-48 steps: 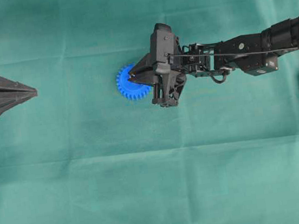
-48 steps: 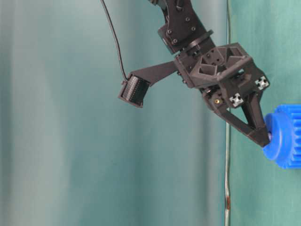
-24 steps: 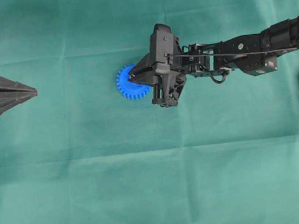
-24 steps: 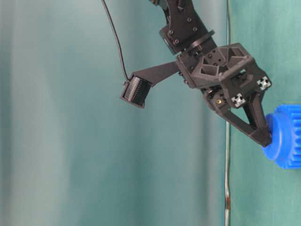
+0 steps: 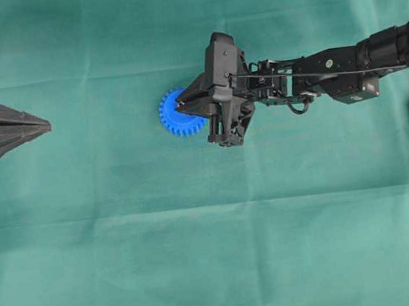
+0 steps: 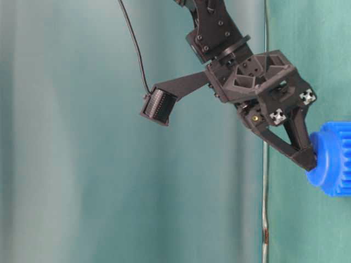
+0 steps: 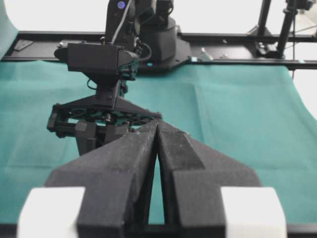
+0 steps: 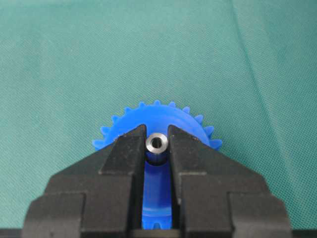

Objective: Insert the shaft placed at a random location into the center hole of the medium gear at another random location.
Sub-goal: 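Lower the shaft into the center hole of the blue gear, then open the right gripper and retract it rightward from the gear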

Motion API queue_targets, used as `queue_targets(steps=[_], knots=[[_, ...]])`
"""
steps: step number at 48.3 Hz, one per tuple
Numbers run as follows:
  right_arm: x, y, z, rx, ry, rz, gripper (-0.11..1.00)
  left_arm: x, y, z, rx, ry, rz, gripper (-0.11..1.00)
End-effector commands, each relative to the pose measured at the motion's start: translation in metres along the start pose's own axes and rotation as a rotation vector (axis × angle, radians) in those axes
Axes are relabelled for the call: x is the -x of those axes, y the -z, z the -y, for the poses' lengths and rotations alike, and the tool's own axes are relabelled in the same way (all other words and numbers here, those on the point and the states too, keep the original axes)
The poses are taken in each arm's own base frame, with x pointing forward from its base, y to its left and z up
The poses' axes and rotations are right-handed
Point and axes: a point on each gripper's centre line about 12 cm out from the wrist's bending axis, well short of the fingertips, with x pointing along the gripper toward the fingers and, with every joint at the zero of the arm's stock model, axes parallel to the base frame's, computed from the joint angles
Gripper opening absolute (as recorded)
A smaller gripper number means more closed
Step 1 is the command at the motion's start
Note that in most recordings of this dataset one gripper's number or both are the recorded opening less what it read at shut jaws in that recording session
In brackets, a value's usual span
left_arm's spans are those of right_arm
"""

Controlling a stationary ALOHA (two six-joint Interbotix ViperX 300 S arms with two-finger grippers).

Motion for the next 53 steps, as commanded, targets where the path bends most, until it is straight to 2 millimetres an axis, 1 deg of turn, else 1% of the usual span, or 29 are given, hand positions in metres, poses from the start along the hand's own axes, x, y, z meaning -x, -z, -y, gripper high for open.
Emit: queue_targets(steps=[1,3,4,6,12,15,17,21,26,40,53], knots=[[0.002,-0.015,0.000,0.001,0.002,0.044,0.14,-0.003,-0.009,0.000,-0.003,0.001,0.021,0.00],[0.002,-0.015,0.001,0.001,0.002,0.046,0.17,-0.003,-0.009,0.000,-0.003,0.001,0.020,0.00],[0.001,-0.016,0.000,0.000,0.002,0.048,0.21,-0.003,-0.009,0.000,-0.003,0.001,0.021,0.00],[0.001,-0.017,0.000,0.001,0.000,0.049,0.31,-0.003,-0.009,0.000,-0.003,0.001,0.021,0.00],[0.003,-0.020,0.000,0.000,0.002,0.060,0.66,-0.003,-0.009,0.000,-0.003,0.001,0.020,0.00],[0.005,-0.022,0.000,0.001,0.000,0.066,0.75,-0.003,-0.009,0.000,-0.003,0.001,0.021,0.00],[0.007,-0.024,0.000,0.001,0.000,0.072,0.75,-0.003,-0.009,0.000,-0.003,0.001,0.021,0.00],[0.011,-0.028,0.000,0.000,0.001,0.080,0.71,-0.003,-0.009,0.000,-0.003,0.001,0.021,0.00],[0.020,-0.035,0.000,0.000,0.001,0.100,0.69,-0.003,-0.009,0.000,-0.003,0.001,0.021,0.00],[0.057,-0.054,0.000,-0.001,-0.001,0.164,0.69,-0.002,-0.010,0.000,-0.002,0.001,0.025,0.00],[0.089,-0.057,0.000,-0.001,-0.004,0.198,0.69,-0.002,-0.010,0.000,-0.002,0.001,0.025,0.00]])
